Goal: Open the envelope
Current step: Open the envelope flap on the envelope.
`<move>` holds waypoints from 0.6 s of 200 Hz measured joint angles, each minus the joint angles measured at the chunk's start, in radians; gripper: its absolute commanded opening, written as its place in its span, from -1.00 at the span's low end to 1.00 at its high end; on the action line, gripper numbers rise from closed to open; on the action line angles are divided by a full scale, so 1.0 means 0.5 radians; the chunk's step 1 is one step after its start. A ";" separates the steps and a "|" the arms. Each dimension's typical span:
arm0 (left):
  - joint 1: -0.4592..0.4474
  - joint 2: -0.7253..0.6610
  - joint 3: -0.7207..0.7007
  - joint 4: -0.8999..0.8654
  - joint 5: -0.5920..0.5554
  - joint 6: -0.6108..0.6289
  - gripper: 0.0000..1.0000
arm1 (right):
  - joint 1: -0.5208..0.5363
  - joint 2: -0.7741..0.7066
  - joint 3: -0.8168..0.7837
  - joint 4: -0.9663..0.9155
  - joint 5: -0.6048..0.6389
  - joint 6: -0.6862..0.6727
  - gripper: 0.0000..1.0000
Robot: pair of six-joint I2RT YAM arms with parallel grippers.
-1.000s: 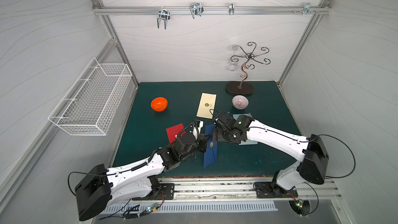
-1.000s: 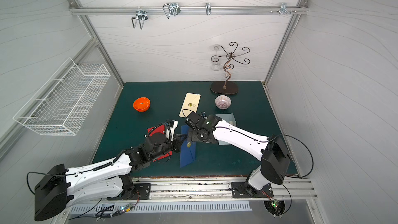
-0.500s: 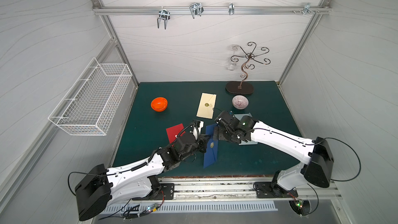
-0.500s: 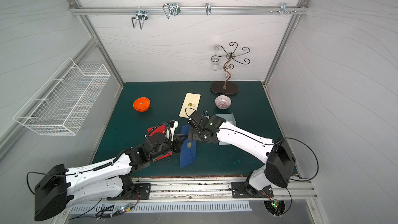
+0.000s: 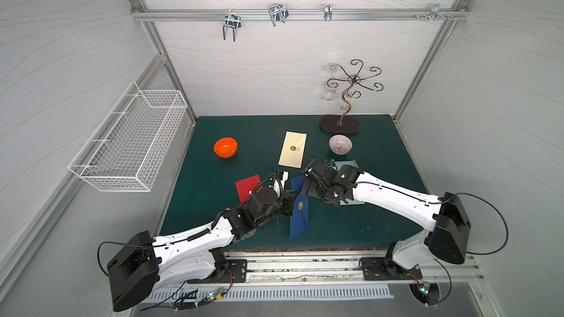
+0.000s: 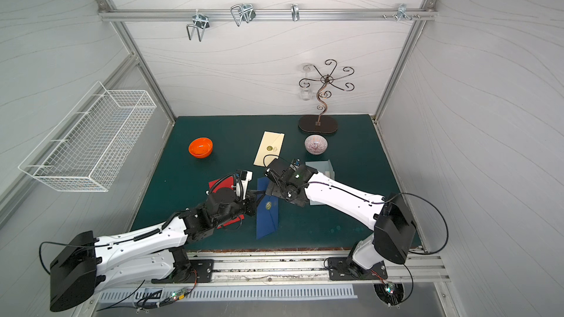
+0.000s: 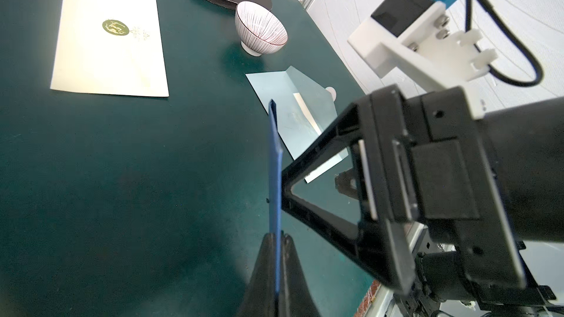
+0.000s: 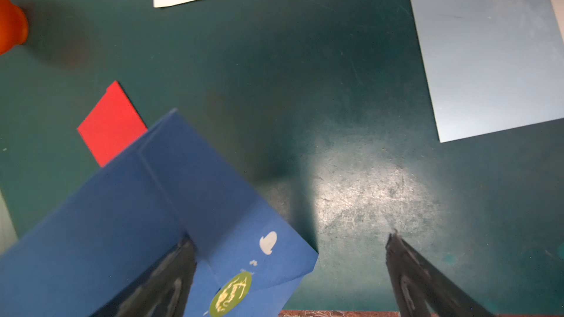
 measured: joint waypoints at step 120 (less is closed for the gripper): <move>0.000 -0.062 0.000 -0.050 -0.036 0.004 -1.00 | 0.047 0.195 0.245 -0.223 -0.009 -0.063 0.98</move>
